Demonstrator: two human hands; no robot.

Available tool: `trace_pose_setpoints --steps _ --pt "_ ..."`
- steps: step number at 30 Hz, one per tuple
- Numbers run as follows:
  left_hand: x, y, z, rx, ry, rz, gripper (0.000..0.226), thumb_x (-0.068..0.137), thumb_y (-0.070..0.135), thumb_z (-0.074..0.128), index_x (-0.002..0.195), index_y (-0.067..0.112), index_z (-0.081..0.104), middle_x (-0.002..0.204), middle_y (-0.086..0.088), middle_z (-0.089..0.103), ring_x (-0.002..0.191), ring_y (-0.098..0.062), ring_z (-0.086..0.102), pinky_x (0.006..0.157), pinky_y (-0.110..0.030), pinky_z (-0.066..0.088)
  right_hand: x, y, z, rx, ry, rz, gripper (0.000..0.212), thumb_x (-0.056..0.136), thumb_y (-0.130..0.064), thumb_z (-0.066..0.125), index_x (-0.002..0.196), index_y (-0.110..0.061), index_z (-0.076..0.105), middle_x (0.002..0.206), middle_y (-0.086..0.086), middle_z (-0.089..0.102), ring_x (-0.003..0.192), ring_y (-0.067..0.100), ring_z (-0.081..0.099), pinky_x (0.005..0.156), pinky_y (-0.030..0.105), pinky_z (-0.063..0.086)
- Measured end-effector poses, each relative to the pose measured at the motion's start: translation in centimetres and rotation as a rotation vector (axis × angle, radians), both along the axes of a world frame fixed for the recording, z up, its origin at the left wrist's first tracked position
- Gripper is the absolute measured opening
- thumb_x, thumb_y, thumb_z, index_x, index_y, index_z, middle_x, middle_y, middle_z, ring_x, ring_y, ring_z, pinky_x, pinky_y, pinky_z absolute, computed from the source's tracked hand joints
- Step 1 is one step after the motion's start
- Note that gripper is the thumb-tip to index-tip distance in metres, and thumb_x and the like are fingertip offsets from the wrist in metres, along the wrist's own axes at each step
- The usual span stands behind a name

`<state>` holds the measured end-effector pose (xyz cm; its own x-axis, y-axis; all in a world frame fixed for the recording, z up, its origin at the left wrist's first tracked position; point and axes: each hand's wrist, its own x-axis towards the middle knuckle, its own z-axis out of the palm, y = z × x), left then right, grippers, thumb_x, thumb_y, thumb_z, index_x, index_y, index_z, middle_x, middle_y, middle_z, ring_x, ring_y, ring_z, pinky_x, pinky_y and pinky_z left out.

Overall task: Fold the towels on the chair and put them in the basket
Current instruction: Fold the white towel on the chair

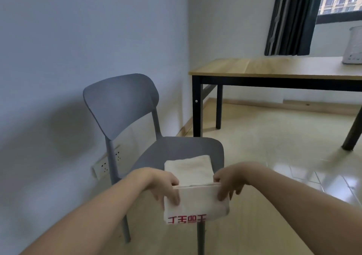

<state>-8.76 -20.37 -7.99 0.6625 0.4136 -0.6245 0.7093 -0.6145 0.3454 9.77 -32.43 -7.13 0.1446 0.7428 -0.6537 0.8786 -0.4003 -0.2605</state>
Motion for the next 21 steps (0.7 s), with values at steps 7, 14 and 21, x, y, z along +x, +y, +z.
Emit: trace_pose_setpoints --steps 7,14,21 --pt "2.8 6.5 -1.1 -0.035 -0.415 0.390 0.014 0.094 0.023 0.054 0.105 0.015 0.054 0.095 -0.005 0.072 0.086 -0.016 0.071 0.083 -0.036 0.059 4.1 6.7 0.2 0.341 0.043 -0.226 0.023 0.091 -0.023 0.057 0.112 -0.013 0.056 0.110 0.005 0.059 0.101 0.021 0.056 0.088 0.032 0.049" --pt "6.7 9.0 -9.7 0.333 -0.448 0.607 0.030 0.091 0.021 0.035 0.119 0.019 0.046 0.125 -0.005 0.051 0.110 -0.023 0.048 0.089 -0.037 0.041 2.2 12.1 -8.9 0.575 -0.166 -0.366 0.040 0.094 -0.017 0.033 0.134 -0.014 0.036 0.134 0.009 0.039 0.119 0.030 0.041 0.101 0.040 0.036" --pt "6.8 9.9 -11.9 0.496 -0.539 0.561 0.024 0.098 0.032 0.029 0.118 0.023 0.040 0.129 0.003 0.035 0.109 -0.018 0.046 0.084 -0.033 0.036 3.7 12.6 -12.0 0.752 -0.187 -0.289 0.044 0.099 -0.025 0.027 0.141 -0.014 0.031 0.158 0.002 0.012 0.144 0.025 0.013 0.118 0.041 0.012"
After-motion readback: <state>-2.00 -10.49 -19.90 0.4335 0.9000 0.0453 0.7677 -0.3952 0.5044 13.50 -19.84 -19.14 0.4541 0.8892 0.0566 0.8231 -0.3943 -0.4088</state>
